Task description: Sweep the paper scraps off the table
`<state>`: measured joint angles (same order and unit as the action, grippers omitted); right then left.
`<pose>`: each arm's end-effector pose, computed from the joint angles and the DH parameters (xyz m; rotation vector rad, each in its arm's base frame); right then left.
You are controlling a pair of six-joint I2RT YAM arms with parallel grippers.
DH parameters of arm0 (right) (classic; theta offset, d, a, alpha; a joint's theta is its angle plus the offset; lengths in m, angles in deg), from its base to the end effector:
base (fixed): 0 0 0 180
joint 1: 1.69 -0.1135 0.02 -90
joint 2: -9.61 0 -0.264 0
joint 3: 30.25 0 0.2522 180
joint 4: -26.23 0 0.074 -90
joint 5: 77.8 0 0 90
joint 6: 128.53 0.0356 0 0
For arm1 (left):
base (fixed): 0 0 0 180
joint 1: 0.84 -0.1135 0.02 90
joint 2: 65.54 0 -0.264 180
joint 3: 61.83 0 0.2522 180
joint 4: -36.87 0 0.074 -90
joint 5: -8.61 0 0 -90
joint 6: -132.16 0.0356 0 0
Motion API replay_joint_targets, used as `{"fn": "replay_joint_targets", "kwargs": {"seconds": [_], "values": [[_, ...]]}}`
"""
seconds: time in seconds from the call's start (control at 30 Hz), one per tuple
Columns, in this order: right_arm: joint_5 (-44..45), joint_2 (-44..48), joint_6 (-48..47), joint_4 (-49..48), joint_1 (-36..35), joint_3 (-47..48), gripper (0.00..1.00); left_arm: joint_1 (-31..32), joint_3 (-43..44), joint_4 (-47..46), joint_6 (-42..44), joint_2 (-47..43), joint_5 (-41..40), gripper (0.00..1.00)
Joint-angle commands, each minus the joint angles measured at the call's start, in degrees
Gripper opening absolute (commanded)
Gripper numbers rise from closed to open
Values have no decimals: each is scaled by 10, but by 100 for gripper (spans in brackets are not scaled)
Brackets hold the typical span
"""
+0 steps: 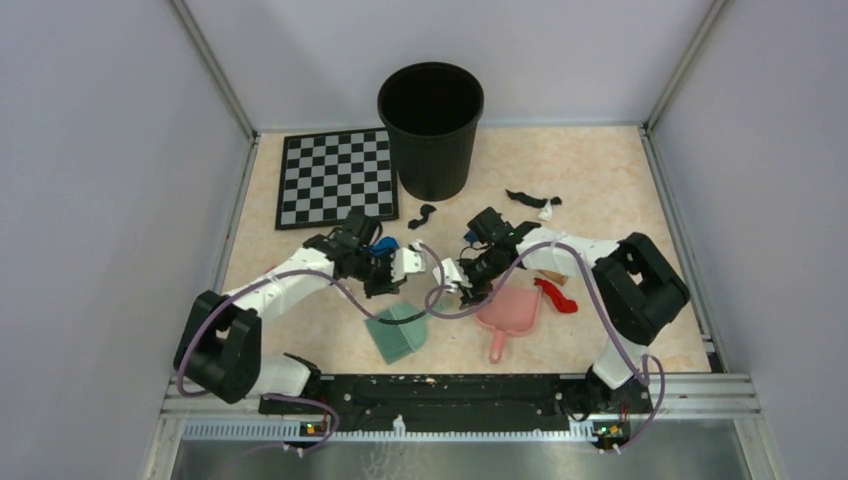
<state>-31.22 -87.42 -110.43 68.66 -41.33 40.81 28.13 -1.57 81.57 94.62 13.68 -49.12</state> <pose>0.2276 0.2203 0.1722 -2.1404 1.2301 0.8111 0.2142 -0.1403 0.1976 1.7741 1.7998 -0.5941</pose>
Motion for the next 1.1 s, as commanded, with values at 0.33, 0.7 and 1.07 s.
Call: {"fn": "replay_joint_targets", "kwargs": {"seconds": [0.33,0.7,1.07], "values": [[40,-83,32,-1,-64,74,50,-244,-16,41,-209,-96,-61,55],[132,-76,42,-18,-90,73,2,-278,105,86,-330,12,20,57],[141,53,14,-111,-90,11,0,-266,118,82,-349,98,259,63]]}}
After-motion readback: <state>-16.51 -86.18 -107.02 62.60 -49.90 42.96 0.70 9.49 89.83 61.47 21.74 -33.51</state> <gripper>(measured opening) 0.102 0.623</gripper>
